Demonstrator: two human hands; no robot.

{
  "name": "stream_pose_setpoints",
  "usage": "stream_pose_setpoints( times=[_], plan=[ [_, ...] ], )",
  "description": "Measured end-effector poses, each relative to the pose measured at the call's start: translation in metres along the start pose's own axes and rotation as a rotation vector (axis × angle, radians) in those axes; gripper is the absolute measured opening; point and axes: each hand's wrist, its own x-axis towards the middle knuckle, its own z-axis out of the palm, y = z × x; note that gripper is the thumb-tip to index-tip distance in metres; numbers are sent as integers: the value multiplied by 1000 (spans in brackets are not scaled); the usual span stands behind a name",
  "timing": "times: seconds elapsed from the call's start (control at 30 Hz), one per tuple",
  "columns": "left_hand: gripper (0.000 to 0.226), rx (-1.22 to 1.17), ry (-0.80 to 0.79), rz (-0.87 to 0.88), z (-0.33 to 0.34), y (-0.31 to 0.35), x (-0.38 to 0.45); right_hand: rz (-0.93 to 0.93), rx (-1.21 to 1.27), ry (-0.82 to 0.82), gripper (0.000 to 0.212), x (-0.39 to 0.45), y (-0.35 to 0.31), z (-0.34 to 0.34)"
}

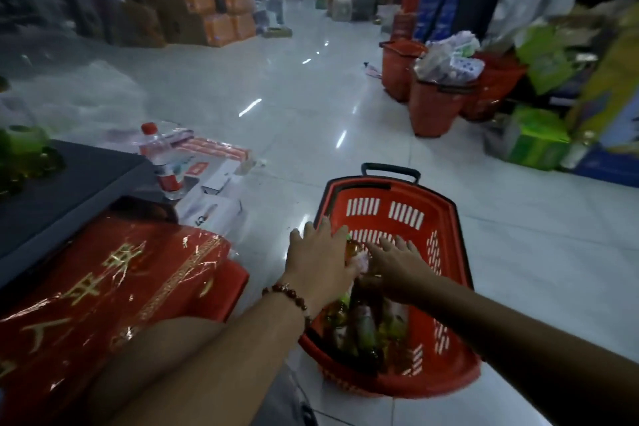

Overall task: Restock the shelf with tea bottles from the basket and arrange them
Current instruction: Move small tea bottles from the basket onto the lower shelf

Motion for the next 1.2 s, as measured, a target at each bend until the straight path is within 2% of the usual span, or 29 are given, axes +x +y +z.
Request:
stream_pose_setpoints(
  times=[0.23,0.37,0.47,0.53,0.6,0.7,0.77,0.9,1.03,1.07,1.13,1.2],
  plan=[
    [62,-77,-61,67,45,10,23,179,76,-122,81,21,34,70],
    [60,-100,-82,89,59,5,34,359,251,-215,72,40,38,113],
    [60,-129,-108,99,69,0,40,523,411,-370,44,55,40,140],
    [62,-143,-132,102,73,-4,43,622,489,-461,36,57,34,148],
    [64,-154,-152,102,75,-6,47,686,549,-491,42,60,29,154],
    [67,-168,-179,96,75,-8,50,742,504,-471,60,73,27,179],
    [68,-178,-188,96,76,-8,53,858,528,-423,71,76,23,183],
    [65,-186,-171,103,79,-10,54,909,517,-304,85,75,21,172],
    [65,-209,-173,98,82,-16,56,966,700,-237,101,80,29,175],
    [66,-212,-179,97,82,-17,56,951,764,-236,93,79,30,173],
    [65,-212,-187,97,81,-18,56,882,925,-261,63,78,33,166],
    [65,-214,-184,99,79,-18,55,904,1213,-283,45,75,31,154]
  ],
)
